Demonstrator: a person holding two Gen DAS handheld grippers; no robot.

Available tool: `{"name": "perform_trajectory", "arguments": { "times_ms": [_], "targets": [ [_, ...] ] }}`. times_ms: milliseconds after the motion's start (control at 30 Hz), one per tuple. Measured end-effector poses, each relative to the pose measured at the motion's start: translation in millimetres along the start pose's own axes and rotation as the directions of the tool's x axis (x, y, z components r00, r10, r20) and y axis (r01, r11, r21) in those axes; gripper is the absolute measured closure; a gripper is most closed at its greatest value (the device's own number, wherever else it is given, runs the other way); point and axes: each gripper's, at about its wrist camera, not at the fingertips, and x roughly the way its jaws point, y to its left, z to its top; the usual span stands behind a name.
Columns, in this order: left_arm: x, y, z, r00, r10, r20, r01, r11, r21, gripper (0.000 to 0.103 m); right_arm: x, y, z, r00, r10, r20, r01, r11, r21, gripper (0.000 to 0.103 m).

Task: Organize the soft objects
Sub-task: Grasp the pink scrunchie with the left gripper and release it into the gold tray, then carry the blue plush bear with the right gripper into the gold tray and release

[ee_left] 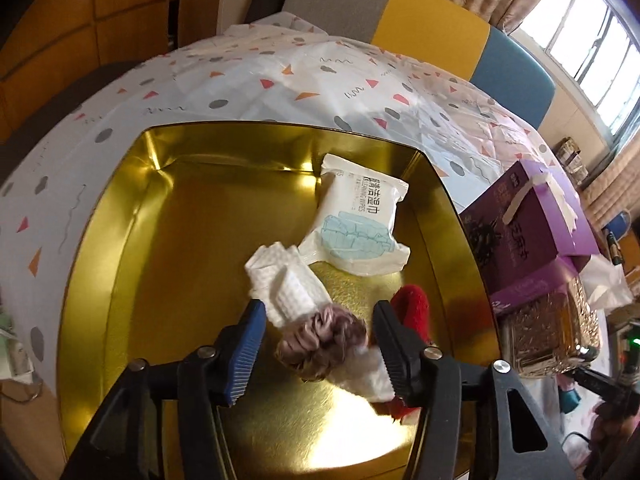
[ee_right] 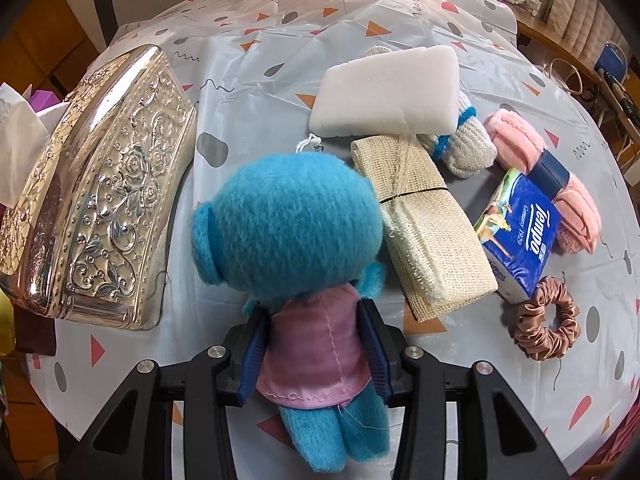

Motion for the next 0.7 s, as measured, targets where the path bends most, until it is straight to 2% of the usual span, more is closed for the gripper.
{"name": "perform_trajectory", "arguments": {
  "times_ms": [233,367,467,700],
  "targets": [
    [-31,-7,-16,0.992,0.075,0.104,-0.083,0.994,0.068,0.039,1,-2,1,1.000,-0.006,0.005,0.006,1.000,-0.005,0.058],
    [-48,-11,-21,0.979,0.105,0.172,-0.122,0.988,0.090,0.024,2,-3,1,1.000,-0.005,0.005,0.005,1.000,-0.011,0.058],
    [-60,-13,-24,0.971,0.114,0.212,-0.136,0.986,0.093,0.021,2,-2,2,1.000,-0.009,0.006,0.009,1.000,-0.015,0.058],
    [-73,-15,-30,0.965,0.113,0.238,-0.140,0.985,0.100,0.013,-1,-1,1,1.000,-0.012,0.009,0.012,1.000,-0.022,0.060]
  ]
}}
